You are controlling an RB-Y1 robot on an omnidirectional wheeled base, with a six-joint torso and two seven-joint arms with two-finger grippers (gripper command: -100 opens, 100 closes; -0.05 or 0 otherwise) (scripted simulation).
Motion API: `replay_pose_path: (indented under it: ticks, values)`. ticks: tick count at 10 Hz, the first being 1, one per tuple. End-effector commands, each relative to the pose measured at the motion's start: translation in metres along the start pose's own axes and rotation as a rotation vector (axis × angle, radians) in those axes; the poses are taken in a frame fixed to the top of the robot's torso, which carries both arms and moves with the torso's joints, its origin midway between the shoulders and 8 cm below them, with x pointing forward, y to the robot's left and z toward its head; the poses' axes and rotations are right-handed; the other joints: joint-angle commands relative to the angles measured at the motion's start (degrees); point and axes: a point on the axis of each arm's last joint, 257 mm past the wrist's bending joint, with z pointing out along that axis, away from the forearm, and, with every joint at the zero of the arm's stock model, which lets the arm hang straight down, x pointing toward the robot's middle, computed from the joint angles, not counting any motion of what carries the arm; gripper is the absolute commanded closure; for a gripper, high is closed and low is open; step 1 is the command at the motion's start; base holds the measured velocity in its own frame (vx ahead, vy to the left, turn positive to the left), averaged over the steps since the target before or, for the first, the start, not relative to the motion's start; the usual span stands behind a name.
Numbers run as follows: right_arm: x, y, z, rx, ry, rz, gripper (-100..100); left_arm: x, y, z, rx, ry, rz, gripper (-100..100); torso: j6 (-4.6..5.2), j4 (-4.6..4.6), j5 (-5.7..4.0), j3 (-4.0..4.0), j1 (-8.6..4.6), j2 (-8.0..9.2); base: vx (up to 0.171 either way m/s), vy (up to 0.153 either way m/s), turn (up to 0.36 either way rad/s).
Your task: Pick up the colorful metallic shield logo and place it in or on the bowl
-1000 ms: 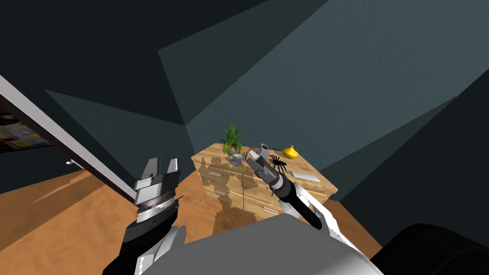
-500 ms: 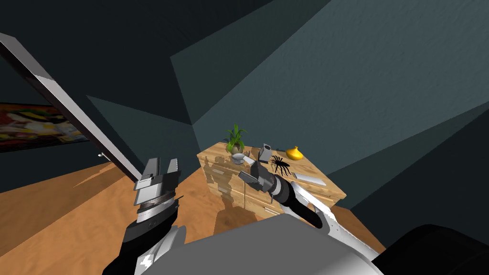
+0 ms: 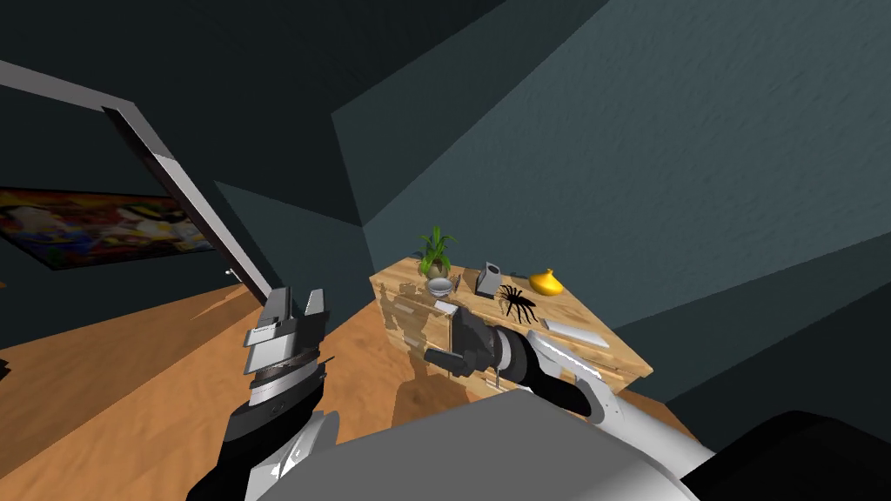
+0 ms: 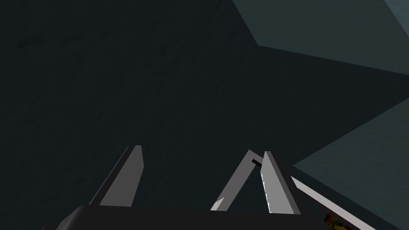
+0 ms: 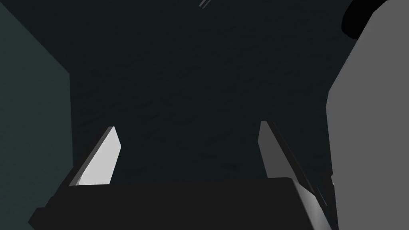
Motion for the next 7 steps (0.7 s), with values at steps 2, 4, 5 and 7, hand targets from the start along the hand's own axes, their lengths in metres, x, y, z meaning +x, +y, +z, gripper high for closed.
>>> replay_pose_path:
  ticks: [2,4,5,7]
  values:
    - [0.014,0.007,-0.005,-0.03,0.07,-0.017,-100,0.0,0.0,0.0,0.0,0.0,0.0,0,0.04,0.01,-0.01,0.01,-0.02,0.01,-0.024,-0.014,0.06]
    - [0.033,0.018,-0.011,-0.076,0.14,-0.037,-100,0.0,0.0,0.0,0.0,0.0,0.0,0,-0.01,0.0,0.01,0.01,0.04,0.02,-0.036,-0.008,0.202]
    - [0.036,0.018,-0.014,-0.078,0.158,-0.039,-100,0.0,0.0,0.0,0.0,0.0,0.0,0,0.06,0.01,0.0,0.03,0.0,0.04,-0.016,-0.005,-0.059]
    - [0.056,0.028,-0.025,-0.121,0.235,-0.059,-100,0.0,0.0,0.0,0.0,0.0,0.0,0,0.01,0.01,0.01,0.01,0.04,0.02,-0.034,-0.003,0.199]
